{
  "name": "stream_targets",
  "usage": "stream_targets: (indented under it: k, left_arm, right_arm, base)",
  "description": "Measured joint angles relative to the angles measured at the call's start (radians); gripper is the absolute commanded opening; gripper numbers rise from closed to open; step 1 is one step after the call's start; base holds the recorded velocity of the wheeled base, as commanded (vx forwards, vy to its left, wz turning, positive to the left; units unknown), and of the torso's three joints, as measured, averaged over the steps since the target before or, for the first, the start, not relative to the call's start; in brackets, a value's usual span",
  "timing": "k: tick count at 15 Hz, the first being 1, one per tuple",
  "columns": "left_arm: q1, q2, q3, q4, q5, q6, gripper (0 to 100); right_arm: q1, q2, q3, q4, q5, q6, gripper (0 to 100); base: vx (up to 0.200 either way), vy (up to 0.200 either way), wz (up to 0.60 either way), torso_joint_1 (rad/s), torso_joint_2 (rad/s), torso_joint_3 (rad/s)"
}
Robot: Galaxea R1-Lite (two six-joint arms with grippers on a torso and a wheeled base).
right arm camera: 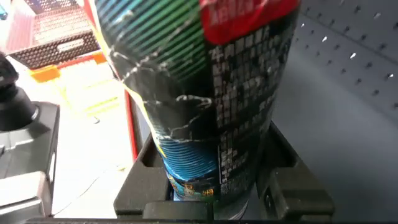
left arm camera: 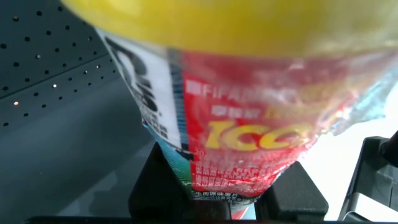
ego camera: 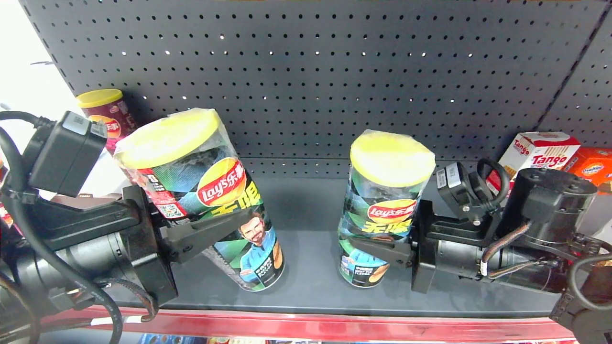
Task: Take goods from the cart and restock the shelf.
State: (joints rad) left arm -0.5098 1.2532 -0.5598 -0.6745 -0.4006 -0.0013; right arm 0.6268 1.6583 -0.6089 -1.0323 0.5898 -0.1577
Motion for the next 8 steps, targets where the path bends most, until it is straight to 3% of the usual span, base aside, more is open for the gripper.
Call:
stream_targets:
  k: [8]
  left_arm:
    - [0.0, -0.001, 0.0, 0.0, 0.002, 0.0, 0]
  right_arm:
    - [0.006, 0.066, 0.03, -0.042, 0.0, -0.007, 0]
  base:
    - [0.0, 0.0, 0.0, 0.0, 0.0, 0.0]
